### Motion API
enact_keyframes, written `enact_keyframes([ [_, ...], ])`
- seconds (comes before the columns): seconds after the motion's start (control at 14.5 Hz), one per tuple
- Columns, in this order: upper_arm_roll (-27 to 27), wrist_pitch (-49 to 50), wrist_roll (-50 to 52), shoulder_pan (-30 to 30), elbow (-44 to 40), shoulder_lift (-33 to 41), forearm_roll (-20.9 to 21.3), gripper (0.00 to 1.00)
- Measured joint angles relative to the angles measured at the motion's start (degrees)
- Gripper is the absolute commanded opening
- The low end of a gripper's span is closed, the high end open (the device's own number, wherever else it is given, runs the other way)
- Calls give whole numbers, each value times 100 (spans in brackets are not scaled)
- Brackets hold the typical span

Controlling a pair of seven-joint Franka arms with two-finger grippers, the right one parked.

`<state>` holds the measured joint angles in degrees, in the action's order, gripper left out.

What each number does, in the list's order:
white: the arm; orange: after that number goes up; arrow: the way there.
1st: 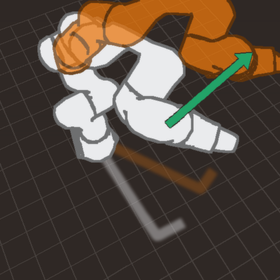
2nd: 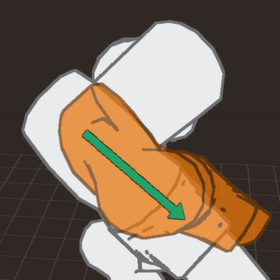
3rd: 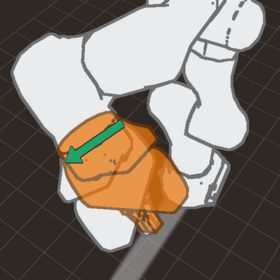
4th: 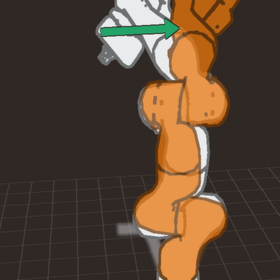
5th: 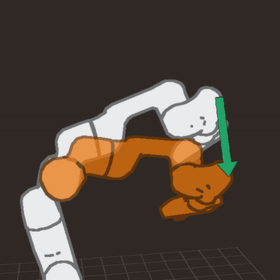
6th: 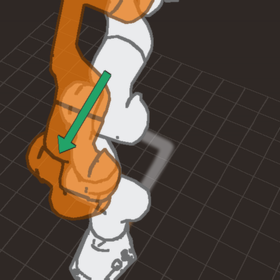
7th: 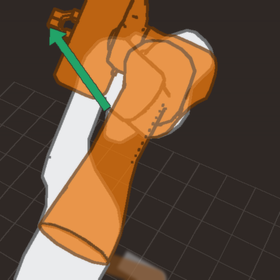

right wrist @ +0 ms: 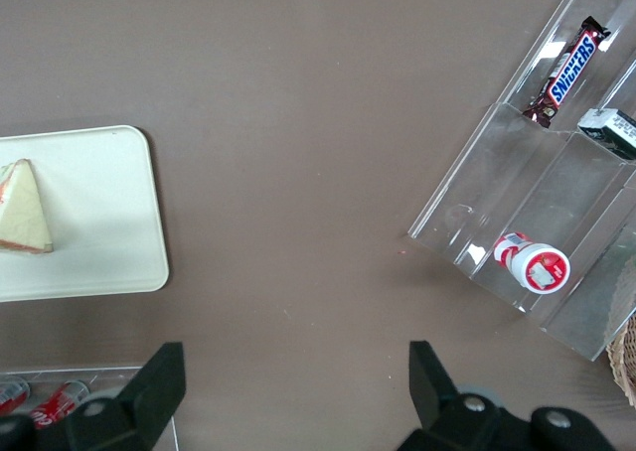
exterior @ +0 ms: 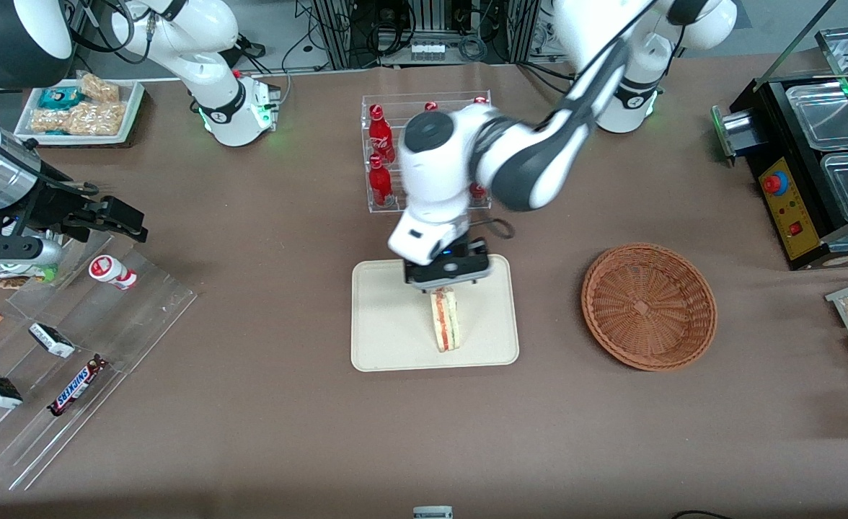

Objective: Place sandwich from basket to tray
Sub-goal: 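Carry the sandwich with the left gripper to the cream tray and lower it, then open the left gripper, release the sandwich, and retract the arm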

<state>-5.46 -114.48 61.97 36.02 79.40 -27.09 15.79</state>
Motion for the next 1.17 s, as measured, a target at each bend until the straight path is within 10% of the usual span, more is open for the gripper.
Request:
enact_keyframes([
  [0.76, 47, 2699, -3234, -3018, 606, 1994, -953, 100],
  [1.17, 298, 3048, -5246, -3439, 970, 2624, -1585, 100],
])
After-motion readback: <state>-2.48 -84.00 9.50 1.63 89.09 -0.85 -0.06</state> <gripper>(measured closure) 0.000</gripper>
